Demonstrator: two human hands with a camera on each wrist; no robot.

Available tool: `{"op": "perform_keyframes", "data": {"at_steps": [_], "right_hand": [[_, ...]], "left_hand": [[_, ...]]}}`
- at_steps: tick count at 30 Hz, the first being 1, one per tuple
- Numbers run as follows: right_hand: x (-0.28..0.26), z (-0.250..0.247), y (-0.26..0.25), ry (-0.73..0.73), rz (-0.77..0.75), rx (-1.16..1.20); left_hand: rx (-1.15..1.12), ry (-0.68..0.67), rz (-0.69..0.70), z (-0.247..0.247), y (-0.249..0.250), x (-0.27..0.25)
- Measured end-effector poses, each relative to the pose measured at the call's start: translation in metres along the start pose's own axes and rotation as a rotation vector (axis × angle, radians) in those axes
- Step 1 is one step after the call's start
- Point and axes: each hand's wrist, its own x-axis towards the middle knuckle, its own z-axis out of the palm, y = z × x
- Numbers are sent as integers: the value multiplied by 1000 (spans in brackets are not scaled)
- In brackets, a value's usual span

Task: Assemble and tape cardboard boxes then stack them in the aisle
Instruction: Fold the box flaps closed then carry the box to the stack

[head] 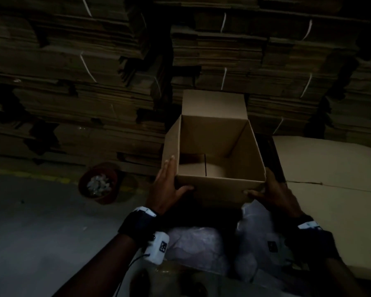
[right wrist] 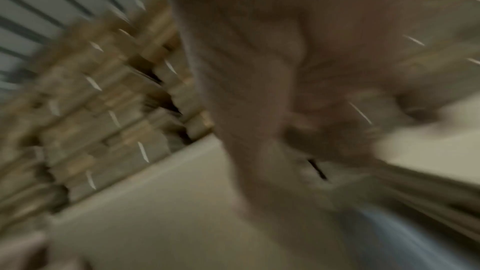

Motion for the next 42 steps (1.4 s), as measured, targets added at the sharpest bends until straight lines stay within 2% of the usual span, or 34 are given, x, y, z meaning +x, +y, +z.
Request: {"op": "perform_keyframes", "data": {"at_steps": [2, 3, 4, 7, 10, 13, 16, 17, 19, 22, 27, 30, 33, 38, 40, 42], "right_hand": [[7, -2, -9, -1, 114, -203], [9, -3, -18, 23, 125, -296], [10, -4, -29, 45, 93, -347], [8, -1, -82, 41, -147, -402], [12, 9, -127, -51, -298, -292], [20, 25, -143, -107, -403, -214], [20, 40, -145, -175, -495, -32], [19, 44, -144, -200, -511, 7], [18, 48, -144, -207, -551, 62], [19, 43, -143, -174, -607, 89], [16, 11, -133, -154, -649, 198], [8, -18, -131, -119, -688, 283], [3, -44, -122, -84, -667, 367], [0, -74, -87, -20, -643, 547], [1, -80, -72, -25, -596, 650], [3, -81, -55, -17, -552, 731]], "left_hand": [[27, 3, -49, 4, 10, 3], [38, -6, -86, 5, 15, 5], [46, -18, -118, 7, 20, 6], [61, -53, -157, 10, 27, 3], [85, -82, -116, 5, 18, -8], [104, 13, -109, -4, -5, -33], [50, 161, -211, -7, -23, -59], [7, 166, -265, -7, -25, -65], [-88, 101, -357, -6, -19, -71], [-187, -27, -391, 1, -6, -69], [-235, -69, -306, 7, 20, -41], [-334, -171, -253, -2, 42, -18], [-207, -186, -193, -3, 53, 4], [-48, -194, 41, -16, 58, 21], [7, -150, 45, -26, 55, 23], [86, -80, -23, -35, 49, 32]]}}
